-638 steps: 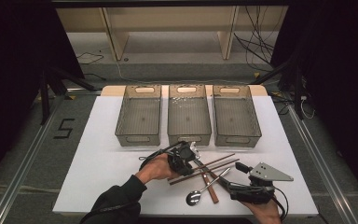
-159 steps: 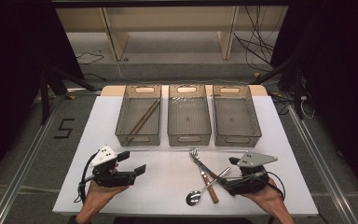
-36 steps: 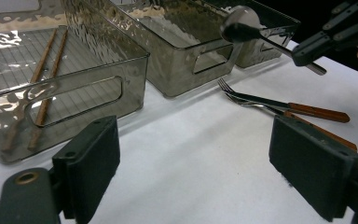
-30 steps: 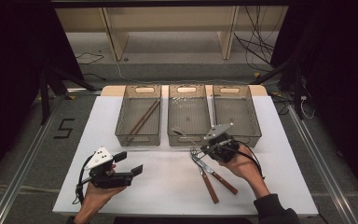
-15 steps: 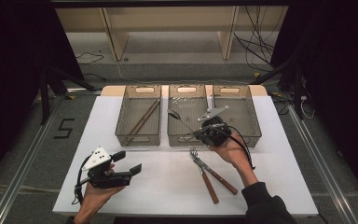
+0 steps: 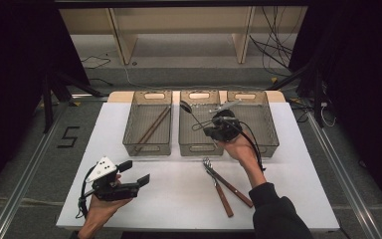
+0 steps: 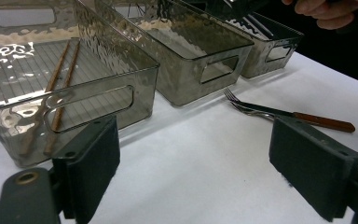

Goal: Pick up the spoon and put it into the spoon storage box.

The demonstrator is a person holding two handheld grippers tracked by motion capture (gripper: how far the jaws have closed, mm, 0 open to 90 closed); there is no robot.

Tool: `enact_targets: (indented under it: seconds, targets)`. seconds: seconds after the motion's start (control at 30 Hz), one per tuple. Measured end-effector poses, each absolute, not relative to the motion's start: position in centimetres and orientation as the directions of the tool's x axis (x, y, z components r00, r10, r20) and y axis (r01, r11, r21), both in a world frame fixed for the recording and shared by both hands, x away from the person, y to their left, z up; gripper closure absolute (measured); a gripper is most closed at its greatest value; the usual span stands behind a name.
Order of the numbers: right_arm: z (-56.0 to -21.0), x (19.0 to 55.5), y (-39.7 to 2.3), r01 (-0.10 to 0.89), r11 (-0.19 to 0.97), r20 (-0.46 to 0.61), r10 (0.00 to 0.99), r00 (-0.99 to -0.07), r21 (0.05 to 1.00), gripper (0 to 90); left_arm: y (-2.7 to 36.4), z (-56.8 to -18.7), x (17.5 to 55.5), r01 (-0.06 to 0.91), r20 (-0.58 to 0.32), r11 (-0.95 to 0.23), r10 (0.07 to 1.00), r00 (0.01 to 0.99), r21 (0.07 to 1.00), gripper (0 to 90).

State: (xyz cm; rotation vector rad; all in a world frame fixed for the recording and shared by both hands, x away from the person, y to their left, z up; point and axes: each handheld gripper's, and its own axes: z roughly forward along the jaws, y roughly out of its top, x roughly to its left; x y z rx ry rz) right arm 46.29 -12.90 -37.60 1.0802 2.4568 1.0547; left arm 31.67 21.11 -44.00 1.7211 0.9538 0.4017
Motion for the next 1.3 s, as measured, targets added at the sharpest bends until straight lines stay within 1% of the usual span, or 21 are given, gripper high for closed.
enact_targets:
  seconds: [0.2,0.33,0.63,0.97,1.3]
  targets:
    - [-37.3,47.7,-12.4,0.564,0.435,0.077,0.741,-0.668,0.702,90.0,21.2,-44.0,31.7,0.396,-0.185,-0.101,0.761,0.621,0.913,15.9]
    - [-37.1,48.6,-12.0,0.576,0.423,0.074,0.758,-0.648,0.700,90.0,21.2,-44.0,31.7,0.396,-0.185,-0.101,0.762,0.621,0.912,15.9]
    - [-38.1,50.3,-11.5,0.630,0.381,0.105,0.797,-0.595,0.676,90.0,21.2,-44.0,31.6,0.395,-0.186,-0.101,0.760,0.623,0.913,15.9]
    - [-38.7,50.8,-11.7,0.653,0.356,0.117,0.816,-0.566,0.668,90.0,21.1,-44.0,31.6,0.395,-0.183,-0.104,0.759,0.625,0.913,15.9]
    - [-39.7,51.0,-11.1,0.674,0.368,0.098,0.832,-0.547,0.640,89.9,21.2,-44.0,31.6,0.393,-0.184,-0.103,0.758,0.626,0.914,15.9]
